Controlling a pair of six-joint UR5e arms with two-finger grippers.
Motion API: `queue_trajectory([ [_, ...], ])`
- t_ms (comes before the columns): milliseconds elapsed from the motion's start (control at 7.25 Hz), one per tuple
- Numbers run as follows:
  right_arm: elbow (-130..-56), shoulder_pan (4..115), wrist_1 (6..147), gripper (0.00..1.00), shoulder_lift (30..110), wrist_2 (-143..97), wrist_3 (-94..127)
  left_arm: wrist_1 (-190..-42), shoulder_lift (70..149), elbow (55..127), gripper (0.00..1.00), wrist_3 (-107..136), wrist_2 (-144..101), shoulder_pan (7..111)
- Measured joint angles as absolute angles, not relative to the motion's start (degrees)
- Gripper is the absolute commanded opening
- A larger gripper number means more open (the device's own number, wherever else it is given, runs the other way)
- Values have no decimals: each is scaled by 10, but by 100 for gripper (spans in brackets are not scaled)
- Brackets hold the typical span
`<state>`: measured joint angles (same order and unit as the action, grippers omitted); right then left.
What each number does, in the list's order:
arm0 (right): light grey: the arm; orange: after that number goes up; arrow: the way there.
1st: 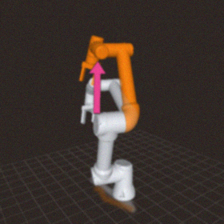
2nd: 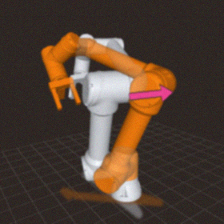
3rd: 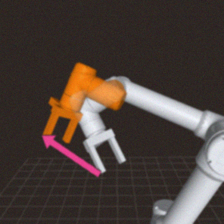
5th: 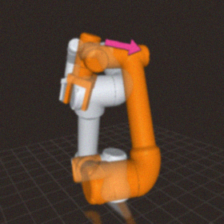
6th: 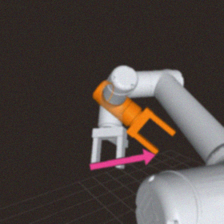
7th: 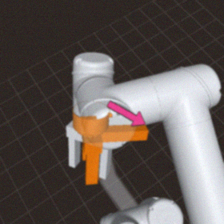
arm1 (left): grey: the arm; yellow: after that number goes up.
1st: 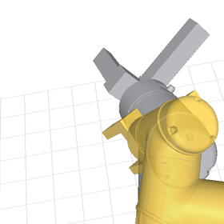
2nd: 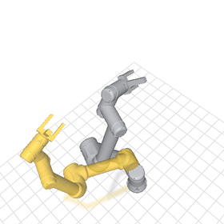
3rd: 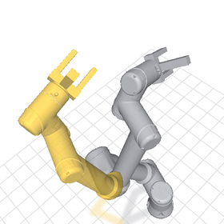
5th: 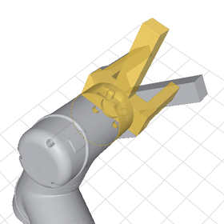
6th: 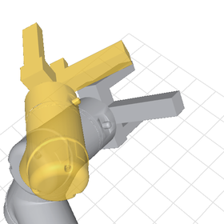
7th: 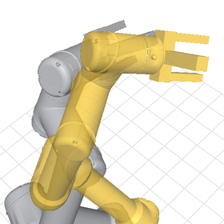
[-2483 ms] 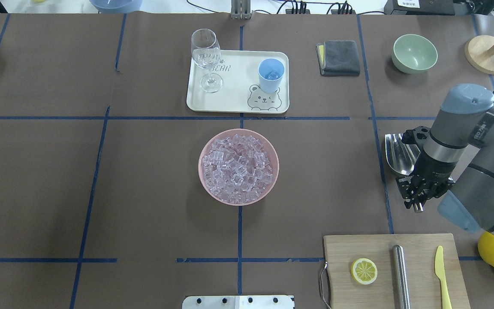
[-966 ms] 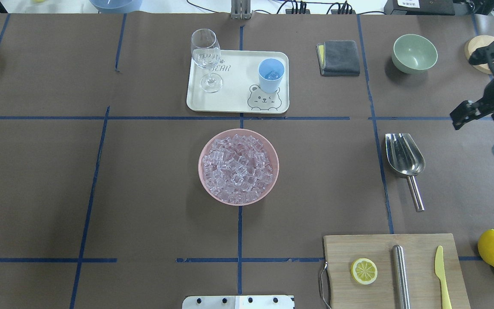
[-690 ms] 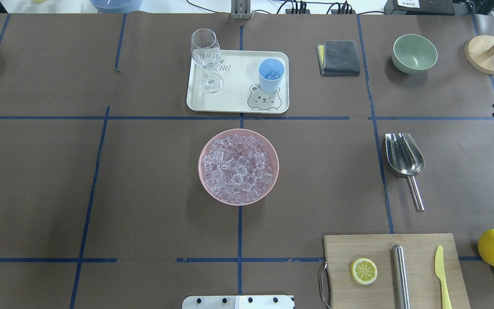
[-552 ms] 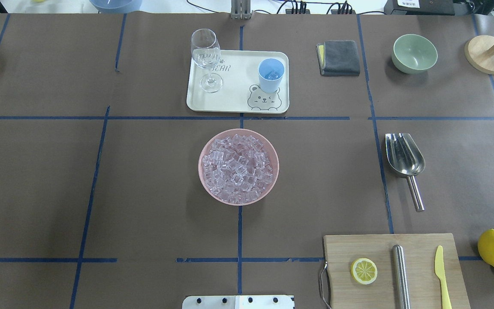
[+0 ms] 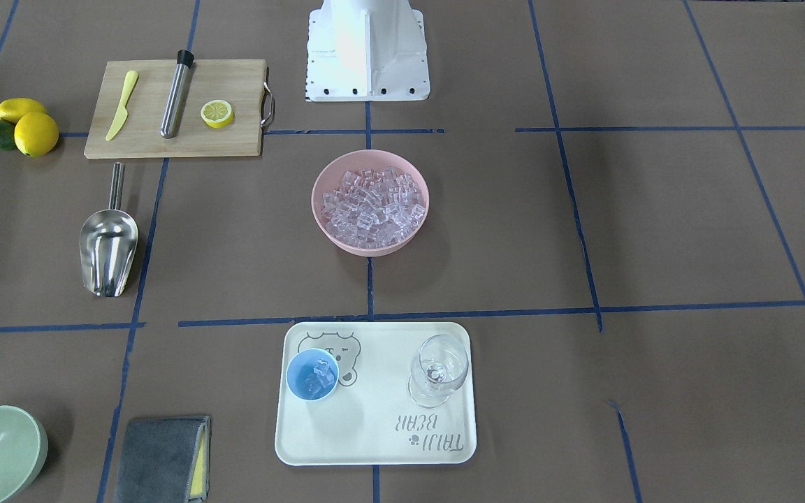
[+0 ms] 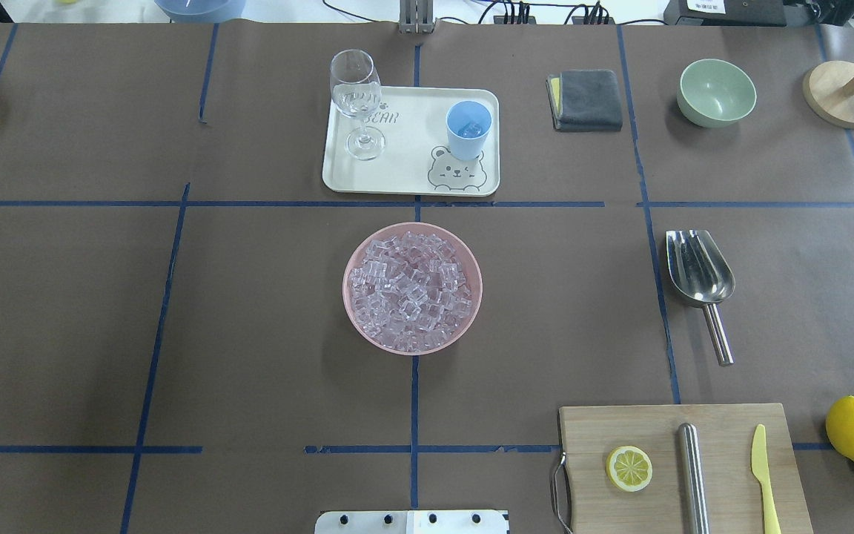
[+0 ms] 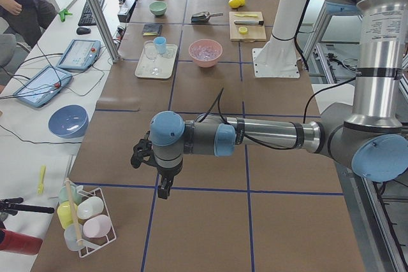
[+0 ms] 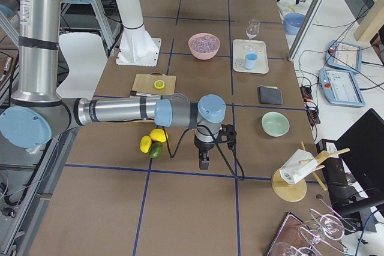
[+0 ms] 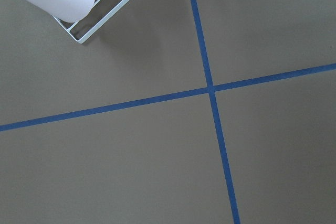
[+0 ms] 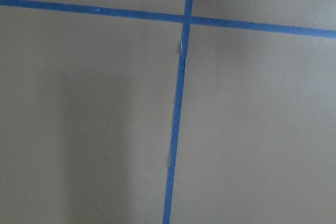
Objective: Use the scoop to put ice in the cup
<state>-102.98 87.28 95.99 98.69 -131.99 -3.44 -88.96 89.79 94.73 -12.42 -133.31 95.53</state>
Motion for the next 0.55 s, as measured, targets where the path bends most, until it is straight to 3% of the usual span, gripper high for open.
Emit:
queue_trajectory([
  [552, -1029, 876, 937, 100, 1006, -1321, -32, -890, 898, 959, 100, -126, -1332, 955],
])
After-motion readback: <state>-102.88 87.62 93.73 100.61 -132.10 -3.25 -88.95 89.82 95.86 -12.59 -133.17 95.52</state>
